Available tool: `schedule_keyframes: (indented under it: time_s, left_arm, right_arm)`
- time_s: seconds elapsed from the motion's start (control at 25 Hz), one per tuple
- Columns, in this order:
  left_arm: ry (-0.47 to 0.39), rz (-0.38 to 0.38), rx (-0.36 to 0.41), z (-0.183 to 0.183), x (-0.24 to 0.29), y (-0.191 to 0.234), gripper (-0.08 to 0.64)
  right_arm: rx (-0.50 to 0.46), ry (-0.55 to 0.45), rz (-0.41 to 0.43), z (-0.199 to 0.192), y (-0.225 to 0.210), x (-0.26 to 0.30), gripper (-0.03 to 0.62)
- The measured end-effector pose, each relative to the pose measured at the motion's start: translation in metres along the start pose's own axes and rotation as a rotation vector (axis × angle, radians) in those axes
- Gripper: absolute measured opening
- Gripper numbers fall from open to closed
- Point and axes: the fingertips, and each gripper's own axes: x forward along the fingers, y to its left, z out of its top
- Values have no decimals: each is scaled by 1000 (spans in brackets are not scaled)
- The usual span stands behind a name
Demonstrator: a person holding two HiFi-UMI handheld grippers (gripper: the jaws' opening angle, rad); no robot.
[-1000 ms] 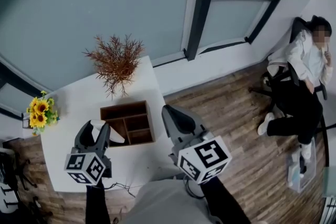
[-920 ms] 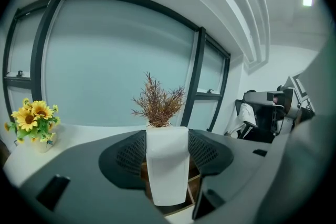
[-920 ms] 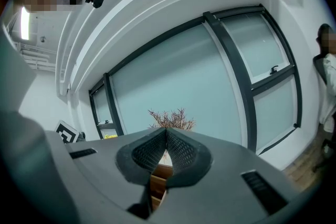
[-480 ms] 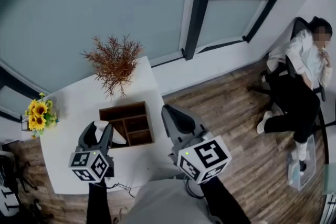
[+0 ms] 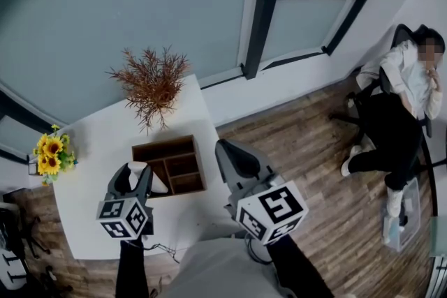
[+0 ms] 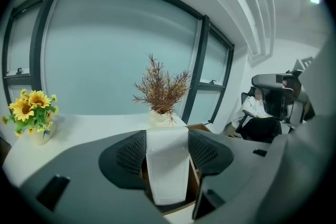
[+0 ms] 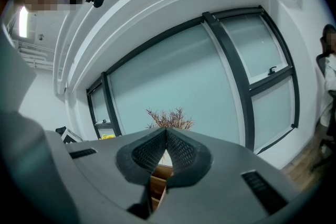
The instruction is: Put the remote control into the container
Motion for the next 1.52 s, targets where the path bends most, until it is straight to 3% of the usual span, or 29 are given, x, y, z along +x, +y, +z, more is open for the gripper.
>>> schedule_keyframes:
  time_s: [0.72,1.52]
  left_arm:
    - [65,15,3,-20,18,3,259]
    - [81,30,35,-23,32,7,259]
  right_arm:
    - [1,2,-12,1,-5,2,5]
    - [5,-1,-28,1,-11,3,5]
